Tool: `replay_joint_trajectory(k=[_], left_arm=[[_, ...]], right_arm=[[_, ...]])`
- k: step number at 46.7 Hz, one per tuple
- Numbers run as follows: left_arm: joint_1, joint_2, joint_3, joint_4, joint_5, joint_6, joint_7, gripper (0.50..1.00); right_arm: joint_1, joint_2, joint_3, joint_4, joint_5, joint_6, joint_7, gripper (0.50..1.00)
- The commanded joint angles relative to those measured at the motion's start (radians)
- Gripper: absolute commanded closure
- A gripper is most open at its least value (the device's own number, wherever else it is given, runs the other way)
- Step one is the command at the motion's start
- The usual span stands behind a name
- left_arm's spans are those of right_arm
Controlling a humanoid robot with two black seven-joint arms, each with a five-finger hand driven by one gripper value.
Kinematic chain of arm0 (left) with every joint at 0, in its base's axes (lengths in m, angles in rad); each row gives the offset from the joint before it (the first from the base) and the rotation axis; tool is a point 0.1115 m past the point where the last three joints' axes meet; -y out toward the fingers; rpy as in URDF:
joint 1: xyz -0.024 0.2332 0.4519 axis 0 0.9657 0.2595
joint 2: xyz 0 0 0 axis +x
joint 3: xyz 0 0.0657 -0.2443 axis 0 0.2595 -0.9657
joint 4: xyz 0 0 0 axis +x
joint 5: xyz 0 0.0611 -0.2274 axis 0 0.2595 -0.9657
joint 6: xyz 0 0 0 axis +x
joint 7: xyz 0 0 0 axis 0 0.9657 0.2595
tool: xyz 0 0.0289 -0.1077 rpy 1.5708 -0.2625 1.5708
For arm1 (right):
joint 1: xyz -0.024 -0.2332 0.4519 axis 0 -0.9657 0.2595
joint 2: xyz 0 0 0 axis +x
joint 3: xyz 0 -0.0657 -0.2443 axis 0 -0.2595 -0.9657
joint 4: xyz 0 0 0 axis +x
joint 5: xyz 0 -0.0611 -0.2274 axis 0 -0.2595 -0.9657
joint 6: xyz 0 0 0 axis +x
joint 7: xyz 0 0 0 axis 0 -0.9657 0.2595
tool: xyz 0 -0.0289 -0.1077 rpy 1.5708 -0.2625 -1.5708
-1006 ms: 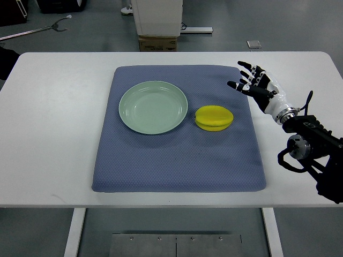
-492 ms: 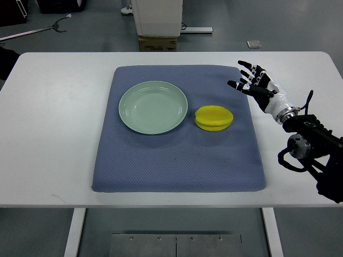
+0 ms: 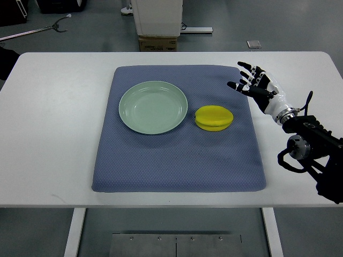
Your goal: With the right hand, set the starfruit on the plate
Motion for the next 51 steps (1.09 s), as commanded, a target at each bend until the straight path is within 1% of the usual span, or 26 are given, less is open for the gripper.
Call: replay_joint_trajectory(k=[1,29,37,45,51], left_arm=[[0.0,0.0,0.0,0.0,0.0,0.0,0.0,0.5],[0.0,0.0,0.0,0.0,0.0,0.0,0.0,0.5],[0.0,0.0,0.0,0.0,0.0,0.0,0.0,0.5],[0.0,0.0,0.0,0.0,0.0,0.0,0.0,0.5],[0.0,0.0,0.0,0.0,0.0,0.0,0.0,0.5]], right_arm=[[-0.006,-0.001,0.001,0.001,0.0,0.0,0.0,0.5],[0.006,-0.006,-0.007,0.002,-0.006,0.0,0.0,0.5],[0.029,-0.018,-0.022,0.007,-0.018,-0.002,0.0,0.5],[0.072,-0.034,-0.1,0.008,-0.08,-0.002,0.029,0.5],[0.098,-0.035,-0.142,0.013,-0.141,-0.006,0.036,0.5]])
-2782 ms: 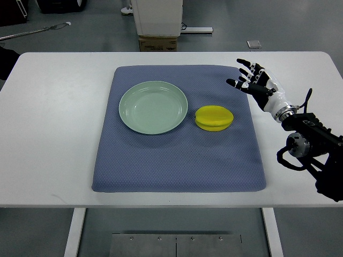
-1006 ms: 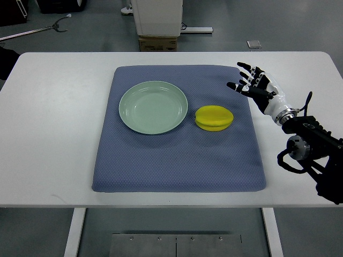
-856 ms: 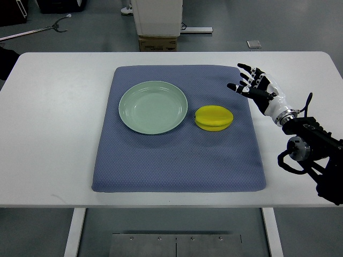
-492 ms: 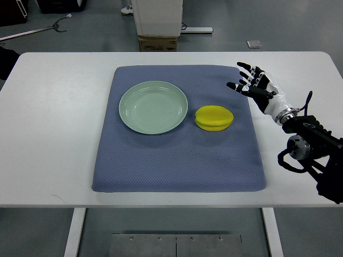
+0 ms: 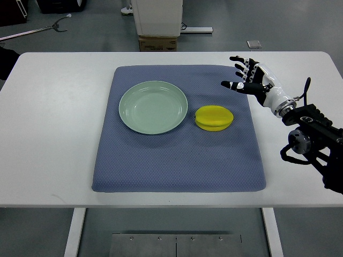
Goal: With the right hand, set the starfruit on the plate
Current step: 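Reach the right hand down over the yellow starfruit, then close the right hand fingers around the starfruit and lift it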
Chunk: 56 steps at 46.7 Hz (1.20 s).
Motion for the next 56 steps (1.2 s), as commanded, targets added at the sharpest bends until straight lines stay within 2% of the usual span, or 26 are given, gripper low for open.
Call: replay_joint_trajectory(k=[1,22,38,43,51,56], left_arm=[[0.0,0.0,0.0,0.0,0.0,0.0,0.0,0.5],[0.0,0.0,0.0,0.0,0.0,0.0,0.0,0.5],[0.0,0.0,0.001,0.0,0.0,0.0,0.0,0.5],[0.0,0.0,0.0,0.0,0.0,0.0,0.0,0.5],[0.0,0.0,0.001,0.0,0.0,0.0,0.0,0.5],[0.0,0.0,0.0,0.0,0.0,0.0,0.0,0.5]], right_arm=[[0.018,0.0,-0.024,0.003,-0.037,0.0,0.001,0.5],[0.071,-0.005,-0.146,0.046,-0.252,-0.002,0.045,0.5],[0.107,-0.028,-0.231,0.091,-0.376,-0.011,0.056,0.5],[0.125,-0.028,-0.277,0.089,-0.399,-0.034,0.056,0.5],[0.16,-0.026,-0.409,0.086,-0.406,-0.127,0.056,0.5],[0.16,-0.025,-0.442,0.084,-0.406,-0.147,0.056,0.5]])
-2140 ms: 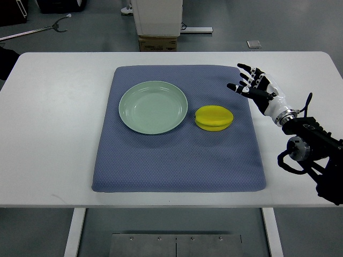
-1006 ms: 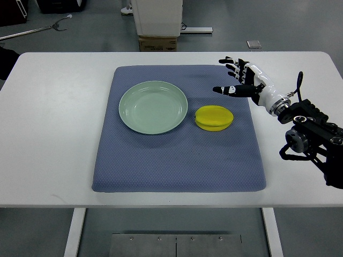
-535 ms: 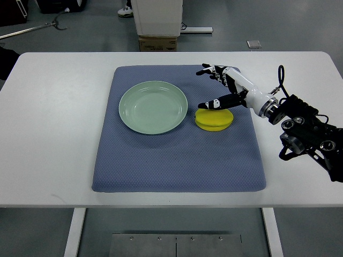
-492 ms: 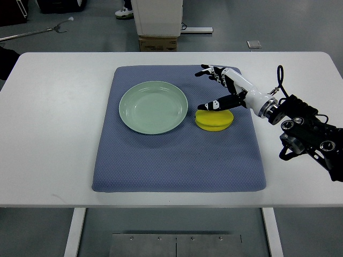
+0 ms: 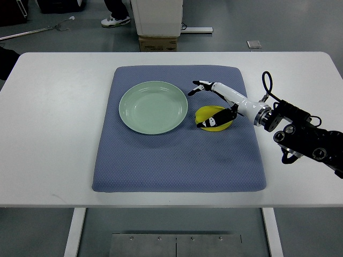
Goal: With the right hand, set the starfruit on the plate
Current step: 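Close the right hand fingers around the starfruit and lift it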
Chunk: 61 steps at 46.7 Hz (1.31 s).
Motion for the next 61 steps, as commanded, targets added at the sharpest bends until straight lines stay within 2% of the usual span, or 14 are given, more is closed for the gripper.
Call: replay_joint_trajectory(k=[1,19,33,42,61], left_arm=[[0.0,0.0,0.0,0.0,0.0,0.0,0.0,0.5],[0.0,0.0,0.0,0.0,0.0,0.0,0.0,0.5],[0.0,0.0,0.0,0.0,0.0,0.0,0.0,0.5],[0.0,0.0,0.0,0.0,0.0,-0.002,0.0,0.5],[0.0,0.0,0.0,0.0,0.0,0.0,0.0,0.5]], right_arm=[[0.0,0.0,-0.009,-0.003,0.0,-0.007,0.0,0.5],[-0.013,0.003,-0.012,-0.061,0.0,-0.014,-0.008,0.5],[-0.025,0.006,-0.018,-0.063,0.0,-0.015,-0.008,0.502],[-0.033,0.011,-0.03,-0.063,0.002,-0.044,-0.008,0.519],[-0.036,0.016,-0.03,-0.084,0.008,-0.052,-0.002,0.741]])
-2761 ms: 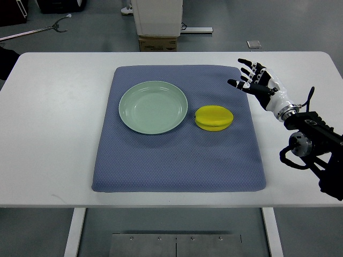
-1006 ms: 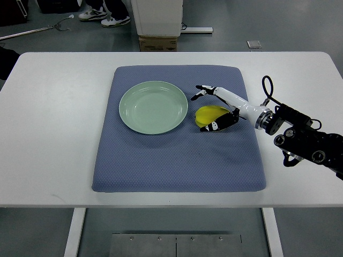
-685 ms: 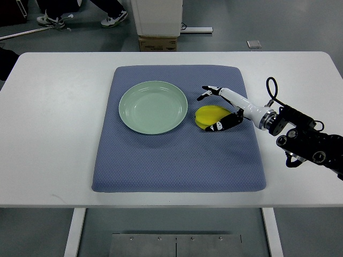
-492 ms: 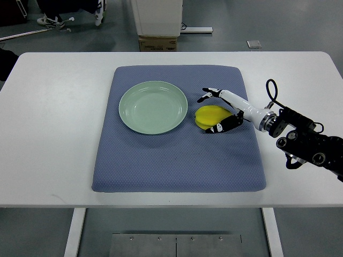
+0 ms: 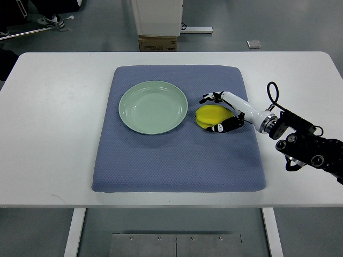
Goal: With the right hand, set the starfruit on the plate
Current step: 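Close the right hand fingers around the starfruit and lift it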
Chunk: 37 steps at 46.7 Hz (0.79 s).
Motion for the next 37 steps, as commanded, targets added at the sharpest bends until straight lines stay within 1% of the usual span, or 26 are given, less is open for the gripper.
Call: replay_joint_trajectory(k=[1,4,6,11,16,18,27,37], left_arm=[[0.0,0.0,0.0,0.0,0.0,0.0,0.0,0.5],[0.0,0.0,0.0,0.0,0.0,0.0,0.0,0.5],[0.0,0.0,0.0,0.0,0.0,0.0,0.0,0.5],[0.0,0.0,0.0,0.0,0.0,0.0,0.0,0.5],[0.0,0.0,0.0,0.0,0.0,0.0,0.0,0.5],[0.0,0.0,0.0,0.0,0.0,0.0,0.0,0.5],[0.0,0.0,0.0,0.0,0.0,0.0,0.0,0.5],[0.0,0.0,0.0,0.0,0.0,0.0,0.0,0.5]], right_arm=[[-0.001,0.002,0.0,-0.003,0.002,0.0,0.002,0.751],[-0.001,0.003,0.0,-0.003,0.007,0.0,0.002,0.802],[-0.001,0.005,0.0,-0.003,0.008,0.0,0.003,0.818],[-0.002,0.006,0.0,-0.003,0.01,0.0,0.009,0.885],[-0.002,0.006,0.0,-0.003,0.012,0.002,0.023,0.977],[-0.001,0.006,0.0,-0.003,0.013,0.002,0.025,1.0],[0.018,0.003,0.002,0.002,0.027,0.005,0.029,1.0],[0.079,0.003,0.005,0.005,0.067,0.017,0.029,1.0]])
